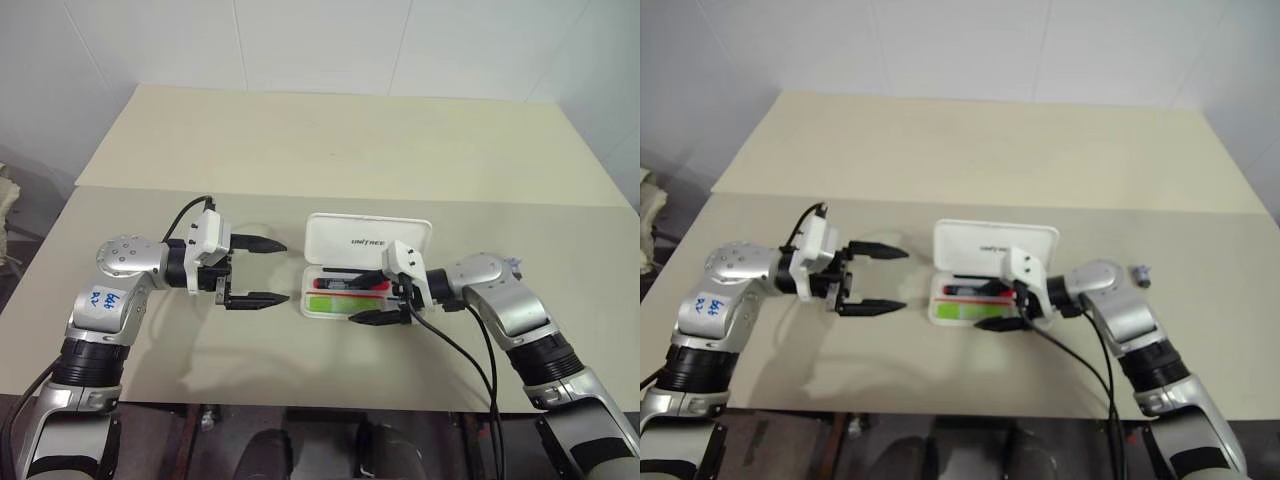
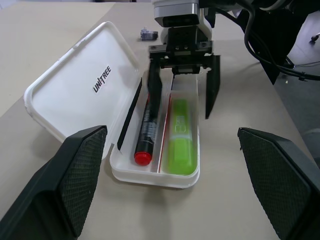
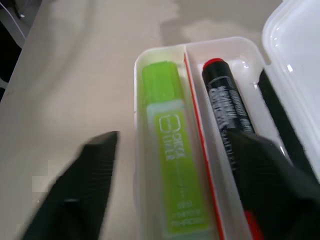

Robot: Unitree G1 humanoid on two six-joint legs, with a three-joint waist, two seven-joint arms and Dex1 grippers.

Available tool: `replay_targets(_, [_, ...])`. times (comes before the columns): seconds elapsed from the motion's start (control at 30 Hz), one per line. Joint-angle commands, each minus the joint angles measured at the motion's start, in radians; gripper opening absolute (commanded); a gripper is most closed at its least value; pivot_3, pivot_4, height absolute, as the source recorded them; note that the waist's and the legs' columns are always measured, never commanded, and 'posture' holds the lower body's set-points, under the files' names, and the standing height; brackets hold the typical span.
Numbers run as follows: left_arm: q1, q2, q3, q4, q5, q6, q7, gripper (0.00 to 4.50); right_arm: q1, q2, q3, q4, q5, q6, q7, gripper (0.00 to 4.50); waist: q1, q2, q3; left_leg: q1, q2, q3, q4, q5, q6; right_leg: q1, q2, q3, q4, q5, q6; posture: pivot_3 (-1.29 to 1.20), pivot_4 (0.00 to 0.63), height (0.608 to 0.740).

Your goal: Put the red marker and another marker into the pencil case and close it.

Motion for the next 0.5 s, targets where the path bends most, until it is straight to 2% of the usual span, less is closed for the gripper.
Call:
replay_targets(0.03, [-0.022, 0.000, 0.009, -0.026, -0.011, -0.011, 0.001, 4.50, -0.024, 0.006, -0.038, -0.067, 0.043, 0.023, -0.005, 4.47, 0.001, 0.000, 0.000, 0.000, 0.000, 0.000, 0.000, 0.000, 0.000, 0.000, 0.000, 0.000, 0.000, 0.000, 0.000, 0.00, 0.150, 0.740])
replay_targets(0.3, [-0.025, -0.002, 0.005, -0.021, -0.013, -0.005, -0.004, 4.50, 0.051, -0.041, -0.137, -0.303, 0.234, 0.201, -0.010, 4.47, 0.006, 0.000, 0.000, -0.001, 0.000, -0.001, 0.000, 0.000, 0.000, 0.000, 0.000, 0.000, 0.000, 0.000, 0.000, 0.00, 0.150, 0.740])
replay_targets(0.5, [-0.024, -0.009, -0.002, -0.030, -0.018, 0.001, -0.006, 4.50, 0.206, -0.189, -0.326, -0.436, 0.365, 0.309, -0.036, 4.47, 0.006, 0.000, 0.000, -0.001, -0.001, -0.001, 0.000, -0.002, 0.001, 0.000, -0.001, 0.000, -0.001, 0.000, 0.000, 0.00, 0.150, 0.740])
